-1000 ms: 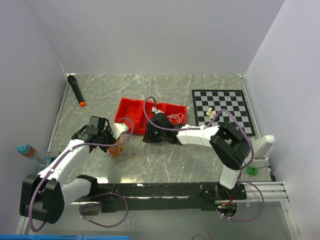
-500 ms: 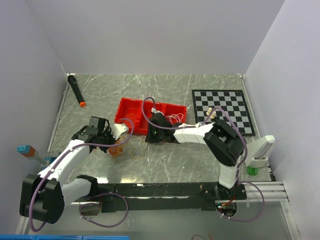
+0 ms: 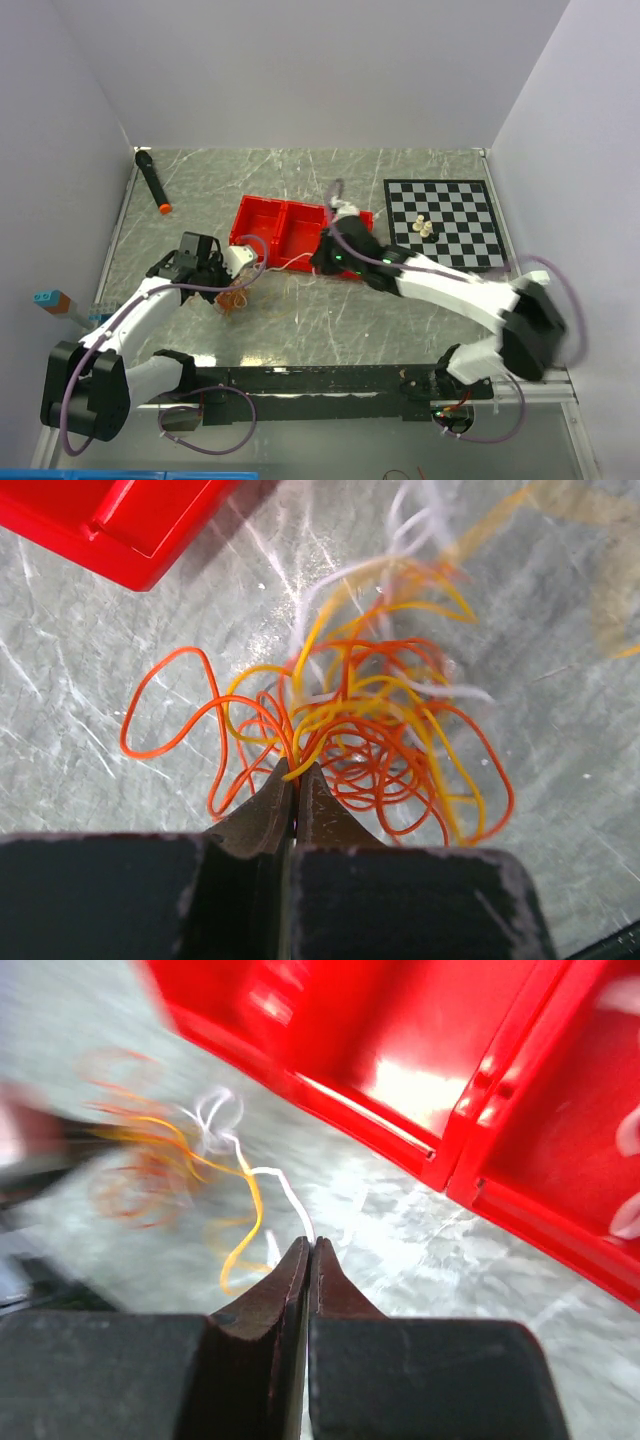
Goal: Untangle the cables
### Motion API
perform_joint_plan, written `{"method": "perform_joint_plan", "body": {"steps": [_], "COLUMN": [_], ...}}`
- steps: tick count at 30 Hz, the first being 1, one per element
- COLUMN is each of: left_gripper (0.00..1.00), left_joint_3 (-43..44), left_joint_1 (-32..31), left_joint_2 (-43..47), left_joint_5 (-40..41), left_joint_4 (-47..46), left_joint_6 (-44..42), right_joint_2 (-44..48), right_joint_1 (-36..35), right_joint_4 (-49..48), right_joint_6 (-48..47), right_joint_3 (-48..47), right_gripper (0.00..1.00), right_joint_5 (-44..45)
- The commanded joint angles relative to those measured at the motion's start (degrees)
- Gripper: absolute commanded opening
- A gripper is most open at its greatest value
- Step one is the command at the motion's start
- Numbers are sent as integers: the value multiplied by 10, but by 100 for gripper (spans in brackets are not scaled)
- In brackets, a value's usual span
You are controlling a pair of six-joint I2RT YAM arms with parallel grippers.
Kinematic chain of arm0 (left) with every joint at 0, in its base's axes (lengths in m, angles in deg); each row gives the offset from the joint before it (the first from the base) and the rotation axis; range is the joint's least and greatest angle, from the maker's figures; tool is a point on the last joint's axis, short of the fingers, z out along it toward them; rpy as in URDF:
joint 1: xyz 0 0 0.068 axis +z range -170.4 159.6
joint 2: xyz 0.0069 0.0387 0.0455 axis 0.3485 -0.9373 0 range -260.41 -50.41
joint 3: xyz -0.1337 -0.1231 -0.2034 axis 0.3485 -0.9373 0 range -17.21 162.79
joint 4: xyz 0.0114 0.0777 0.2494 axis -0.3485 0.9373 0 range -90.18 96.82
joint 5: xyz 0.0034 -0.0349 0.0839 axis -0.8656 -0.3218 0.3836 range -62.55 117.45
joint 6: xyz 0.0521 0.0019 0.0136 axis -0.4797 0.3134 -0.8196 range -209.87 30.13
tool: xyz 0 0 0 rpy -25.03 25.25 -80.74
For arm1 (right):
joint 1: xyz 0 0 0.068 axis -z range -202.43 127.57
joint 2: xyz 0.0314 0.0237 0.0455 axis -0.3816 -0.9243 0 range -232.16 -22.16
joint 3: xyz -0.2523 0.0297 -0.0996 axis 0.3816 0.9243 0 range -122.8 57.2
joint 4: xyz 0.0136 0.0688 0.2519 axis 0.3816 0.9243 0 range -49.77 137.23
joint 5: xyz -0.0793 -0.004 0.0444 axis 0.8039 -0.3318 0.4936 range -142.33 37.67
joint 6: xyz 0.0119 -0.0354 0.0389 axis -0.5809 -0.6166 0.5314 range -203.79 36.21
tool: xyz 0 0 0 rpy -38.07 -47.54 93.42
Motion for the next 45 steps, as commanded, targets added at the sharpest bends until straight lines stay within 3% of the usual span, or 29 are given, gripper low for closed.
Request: {"method": "perform_joint_plan", "body": {"steps": [1, 4, 9, 17, 22, 35, 45], "left_gripper": [1, 1, 1, 1, 1, 1, 1], "left_joint_3": [-19, -23, -10, -32, -39, -39, 21], "left_joint_1": [-2, -2, -2, -2, -2, -3, -7], "left_joint_2": [-9, -17, -32, -44, -48, -69, -54], "left_joint_5": [26, 36, 40, 58, 68, 72, -4], "left_joint_4": [-34, -43, -42, -57, -64, -75, -29], "left_joint_6": [0, -4, -1, -3, -7, -7, 32], "right_joint_2": [178, 296, 400, 445, 460, 433, 377], "right_joint_1": [-1, 0, 2, 7, 7, 7, 7], "right_joint_4": [73, 118, 210, 262, 249, 249, 233], "right_joint_6": [-29, -40, -76, -185, -243, -279, -260], "right_joint_3": [46, 60, -2, -165, -242, -358, -412], "right_gripper": [0, 0, 0, 0, 0, 0, 0], "right_joint_5": [70, 106, 205, 342, 372, 350, 263]}}
